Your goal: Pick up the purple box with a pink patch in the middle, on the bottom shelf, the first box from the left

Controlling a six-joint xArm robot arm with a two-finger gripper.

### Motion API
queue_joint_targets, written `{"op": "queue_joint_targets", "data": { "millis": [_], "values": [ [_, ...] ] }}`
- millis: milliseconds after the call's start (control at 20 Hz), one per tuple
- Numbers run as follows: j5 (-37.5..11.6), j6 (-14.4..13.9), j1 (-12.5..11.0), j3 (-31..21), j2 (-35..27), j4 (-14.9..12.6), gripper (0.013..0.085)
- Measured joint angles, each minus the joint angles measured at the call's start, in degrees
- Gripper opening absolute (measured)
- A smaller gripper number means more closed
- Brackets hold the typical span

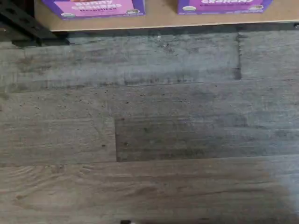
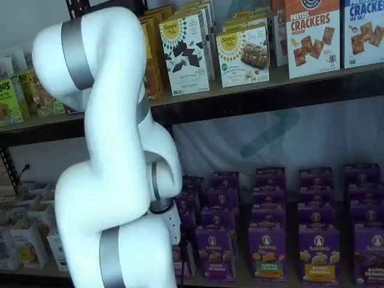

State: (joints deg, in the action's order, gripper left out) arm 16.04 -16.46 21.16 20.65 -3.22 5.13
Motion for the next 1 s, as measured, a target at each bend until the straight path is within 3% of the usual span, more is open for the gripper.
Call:
{"op": "queue_joint_targets", "data": {
  "millis": [100,200,400,1000],
  "values": [
    [-1.4,0.9,0.7,1.1,-2.5,1.6,0.0850],
    [-3.1,4.1,1.9,2.2,-5.1,6.0,0.0850],
    [-5.3,5.1,2.6,4.3,-9.2,7.7,0.0850],
    [-6.0,0.3,1.5,13.2,-18.0,1.7,0.0850]
  ]
}}
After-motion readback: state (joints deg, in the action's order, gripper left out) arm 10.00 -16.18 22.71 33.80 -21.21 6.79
